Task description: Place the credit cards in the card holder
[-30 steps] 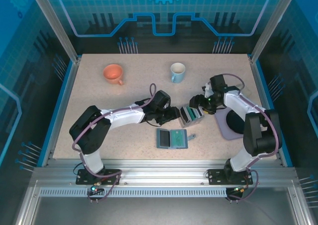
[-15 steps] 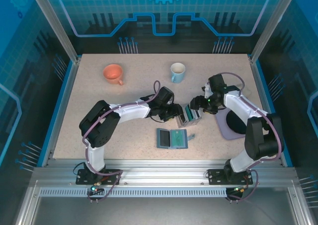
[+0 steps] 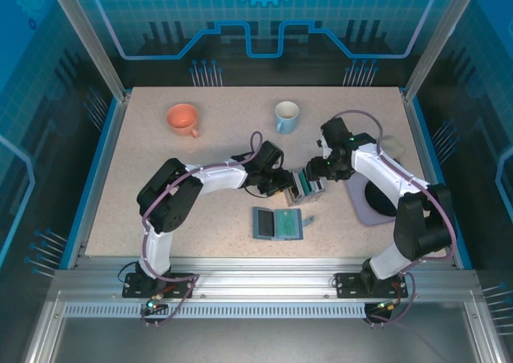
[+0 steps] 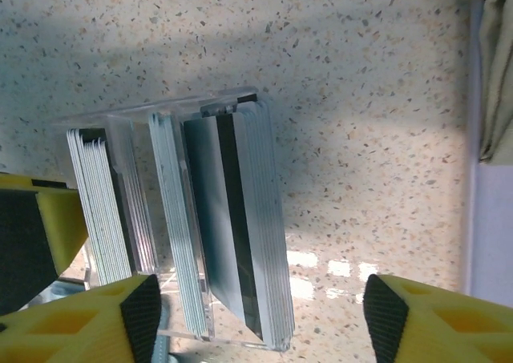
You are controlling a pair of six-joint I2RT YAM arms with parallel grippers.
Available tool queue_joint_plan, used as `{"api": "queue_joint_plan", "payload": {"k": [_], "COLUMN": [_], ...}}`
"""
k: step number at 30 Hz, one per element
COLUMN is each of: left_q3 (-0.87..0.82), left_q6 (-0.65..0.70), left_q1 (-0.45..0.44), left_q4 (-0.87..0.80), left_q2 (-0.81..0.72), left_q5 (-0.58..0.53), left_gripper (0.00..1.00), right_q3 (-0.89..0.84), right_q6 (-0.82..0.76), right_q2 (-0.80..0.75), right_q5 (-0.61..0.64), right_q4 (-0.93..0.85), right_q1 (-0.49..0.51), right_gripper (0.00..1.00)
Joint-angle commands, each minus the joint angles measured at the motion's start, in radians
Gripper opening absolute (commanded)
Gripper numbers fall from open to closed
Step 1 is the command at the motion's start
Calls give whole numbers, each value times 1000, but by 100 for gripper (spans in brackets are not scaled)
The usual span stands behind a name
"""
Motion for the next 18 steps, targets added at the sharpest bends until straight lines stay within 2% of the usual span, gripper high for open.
{"api": "queue_joint_plan", "payload": {"k": [1, 4, 9, 18], "left_q3": [-4, -11, -9, -11], "left_q6": [-19, -17, -9, -5], "left_q1": [8, 9, 9, 9], "left_q4": [-57, -59, -67, -64], "left_q2": [21, 15, 12, 13], "left_q5": [1, -4, -9, -1], "left_gripper": [40, 40, 40, 39], "right_q3": [52, 73, 93, 89], "right_q6": [-39, -38, -39, -41], "right_q2": [39, 74, 113, 162], "right_q5": [138, 198, 217, 177], "right_q4": [-66, -83, -84, -62], "right_q1": [45, 61, 70, 71], "right_gripper": [67, 62, 59, 59]}}
